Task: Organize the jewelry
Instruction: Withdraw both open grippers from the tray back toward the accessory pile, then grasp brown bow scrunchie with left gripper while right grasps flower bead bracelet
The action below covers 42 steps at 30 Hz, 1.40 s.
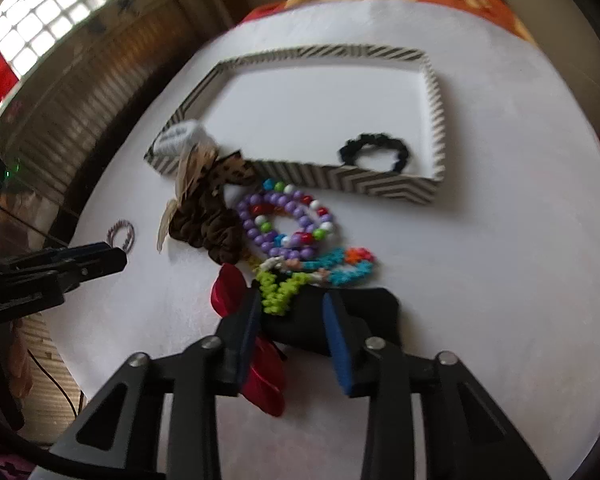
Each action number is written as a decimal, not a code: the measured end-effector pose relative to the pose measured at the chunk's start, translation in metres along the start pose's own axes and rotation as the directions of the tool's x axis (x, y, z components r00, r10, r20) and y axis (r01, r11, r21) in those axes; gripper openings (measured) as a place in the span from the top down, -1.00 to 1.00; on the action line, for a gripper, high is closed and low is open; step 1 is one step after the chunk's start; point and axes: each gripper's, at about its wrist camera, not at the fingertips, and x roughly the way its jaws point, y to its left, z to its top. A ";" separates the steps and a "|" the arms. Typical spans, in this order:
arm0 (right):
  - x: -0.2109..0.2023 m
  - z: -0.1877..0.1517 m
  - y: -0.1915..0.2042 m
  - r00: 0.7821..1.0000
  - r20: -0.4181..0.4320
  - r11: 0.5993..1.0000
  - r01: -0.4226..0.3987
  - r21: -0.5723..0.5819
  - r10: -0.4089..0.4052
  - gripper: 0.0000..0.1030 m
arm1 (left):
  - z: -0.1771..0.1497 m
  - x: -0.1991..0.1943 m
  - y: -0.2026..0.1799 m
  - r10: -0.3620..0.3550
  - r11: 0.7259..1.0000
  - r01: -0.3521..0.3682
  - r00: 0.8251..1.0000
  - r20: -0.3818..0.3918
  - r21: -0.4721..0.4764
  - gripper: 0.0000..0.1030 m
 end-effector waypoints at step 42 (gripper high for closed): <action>-0.035 0.009 -0.070 0.991 0.090 0.984 -0.108 0.145 0.096 0.76 | 0.057 0.058 -0.007 -0.059 0.998 0.059 0.998 -0.007 0.028 0.37</action>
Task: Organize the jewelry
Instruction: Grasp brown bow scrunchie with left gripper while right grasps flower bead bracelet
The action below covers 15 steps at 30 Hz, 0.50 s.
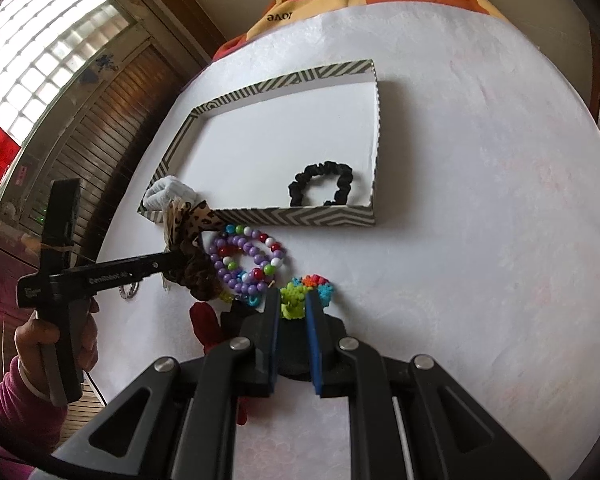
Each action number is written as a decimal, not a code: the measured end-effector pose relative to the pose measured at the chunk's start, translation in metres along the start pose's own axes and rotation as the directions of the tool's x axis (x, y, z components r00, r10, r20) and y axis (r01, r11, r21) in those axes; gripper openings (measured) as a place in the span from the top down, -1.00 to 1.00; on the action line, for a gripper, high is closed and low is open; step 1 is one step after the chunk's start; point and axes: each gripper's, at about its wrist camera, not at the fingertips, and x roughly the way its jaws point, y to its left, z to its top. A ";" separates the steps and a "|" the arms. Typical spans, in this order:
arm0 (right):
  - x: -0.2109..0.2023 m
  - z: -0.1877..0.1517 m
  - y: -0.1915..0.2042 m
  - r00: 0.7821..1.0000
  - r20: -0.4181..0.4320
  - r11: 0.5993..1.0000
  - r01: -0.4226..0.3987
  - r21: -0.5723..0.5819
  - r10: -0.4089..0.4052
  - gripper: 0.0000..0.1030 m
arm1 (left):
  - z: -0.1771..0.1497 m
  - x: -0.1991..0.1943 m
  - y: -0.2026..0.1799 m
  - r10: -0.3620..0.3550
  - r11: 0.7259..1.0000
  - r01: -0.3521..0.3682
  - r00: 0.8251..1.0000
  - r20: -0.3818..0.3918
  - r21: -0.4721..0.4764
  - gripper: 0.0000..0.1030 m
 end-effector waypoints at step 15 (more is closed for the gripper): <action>0.005 0.005 0.001 1.000 -0.003 1.000 -0.009 0.011 0.009 0.76 | 0.006 0.027 -0.012 0.009 0.994 -0.004 0.999 -0.046 0.112 0.47</action>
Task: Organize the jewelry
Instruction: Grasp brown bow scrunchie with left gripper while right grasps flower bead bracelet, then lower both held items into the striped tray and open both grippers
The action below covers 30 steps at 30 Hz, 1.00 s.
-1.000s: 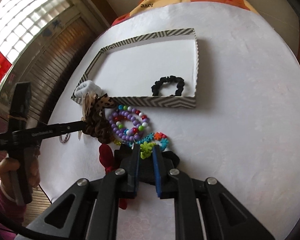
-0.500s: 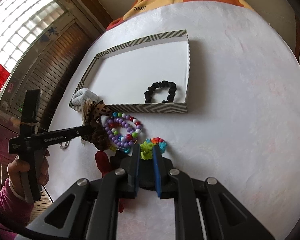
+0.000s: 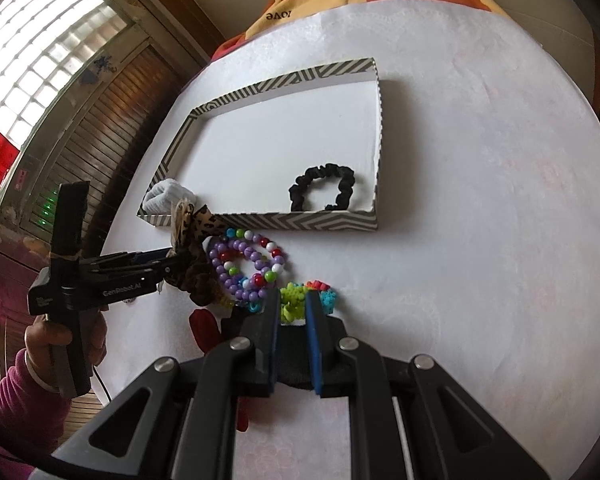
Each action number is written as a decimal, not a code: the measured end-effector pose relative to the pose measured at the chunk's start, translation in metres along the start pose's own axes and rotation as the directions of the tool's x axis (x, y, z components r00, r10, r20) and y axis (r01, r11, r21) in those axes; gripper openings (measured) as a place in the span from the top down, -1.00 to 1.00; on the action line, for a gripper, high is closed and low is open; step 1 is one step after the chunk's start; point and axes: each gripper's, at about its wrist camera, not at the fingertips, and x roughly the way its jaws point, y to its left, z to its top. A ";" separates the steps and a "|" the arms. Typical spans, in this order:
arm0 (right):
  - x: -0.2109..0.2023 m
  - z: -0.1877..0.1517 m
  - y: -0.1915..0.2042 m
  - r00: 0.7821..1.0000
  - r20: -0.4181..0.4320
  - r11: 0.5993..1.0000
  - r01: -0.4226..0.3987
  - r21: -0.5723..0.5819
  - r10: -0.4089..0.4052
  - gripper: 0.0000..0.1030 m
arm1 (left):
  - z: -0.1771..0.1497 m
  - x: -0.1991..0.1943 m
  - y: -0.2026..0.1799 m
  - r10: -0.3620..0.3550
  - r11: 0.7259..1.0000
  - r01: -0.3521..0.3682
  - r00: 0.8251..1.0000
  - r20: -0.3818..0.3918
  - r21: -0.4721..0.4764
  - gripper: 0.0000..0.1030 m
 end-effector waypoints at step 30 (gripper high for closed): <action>-0.050 0.036 0.045 0.992 0.122 0.994 -0.011 -0.111 0.025 0.76 | 0.012 -0.108 -0.004 0.034 0.999 -0.027 0.975 0.220 -0.037 0.79</action>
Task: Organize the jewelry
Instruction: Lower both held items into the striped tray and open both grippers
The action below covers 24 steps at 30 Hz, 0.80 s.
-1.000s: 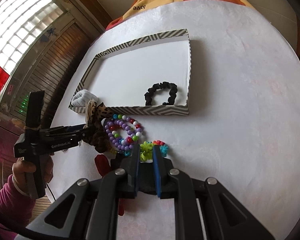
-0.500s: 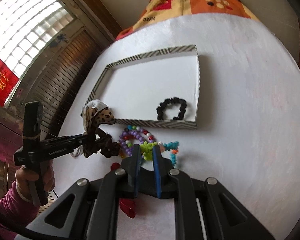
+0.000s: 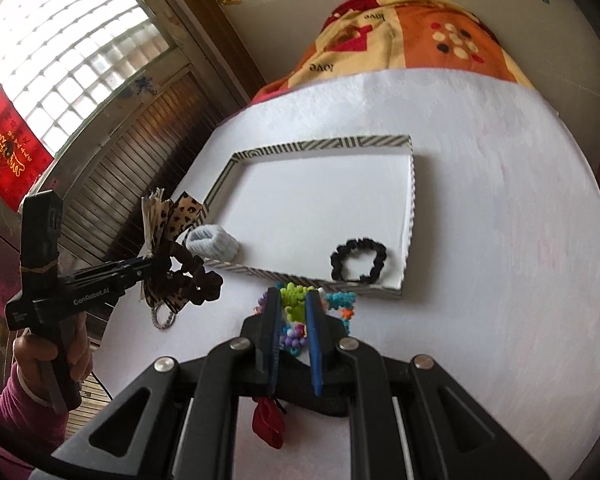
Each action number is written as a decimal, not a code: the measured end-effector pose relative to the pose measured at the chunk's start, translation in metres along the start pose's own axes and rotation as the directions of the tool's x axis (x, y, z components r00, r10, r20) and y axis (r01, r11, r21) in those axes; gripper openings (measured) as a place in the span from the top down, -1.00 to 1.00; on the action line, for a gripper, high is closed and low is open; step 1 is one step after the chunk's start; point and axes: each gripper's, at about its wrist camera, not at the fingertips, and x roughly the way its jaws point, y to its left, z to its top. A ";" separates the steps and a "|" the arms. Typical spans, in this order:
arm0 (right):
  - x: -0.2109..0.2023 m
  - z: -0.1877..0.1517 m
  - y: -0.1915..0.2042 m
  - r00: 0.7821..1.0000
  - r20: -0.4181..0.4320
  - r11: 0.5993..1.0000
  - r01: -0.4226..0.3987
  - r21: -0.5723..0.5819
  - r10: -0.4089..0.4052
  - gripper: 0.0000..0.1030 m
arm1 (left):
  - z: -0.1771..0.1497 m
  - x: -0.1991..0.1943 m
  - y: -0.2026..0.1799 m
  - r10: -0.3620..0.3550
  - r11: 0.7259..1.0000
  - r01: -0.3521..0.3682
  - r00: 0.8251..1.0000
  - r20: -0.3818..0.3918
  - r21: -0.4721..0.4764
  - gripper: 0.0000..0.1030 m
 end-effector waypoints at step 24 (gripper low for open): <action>0.017 0.034 0.013 1.000 0.007 0.999 0.006 -0.048 -0.005 0.76 | 0.027 0.010 0.013 0.070 0.998 -0.070 0.997 0.014 -0.009 0.79</action>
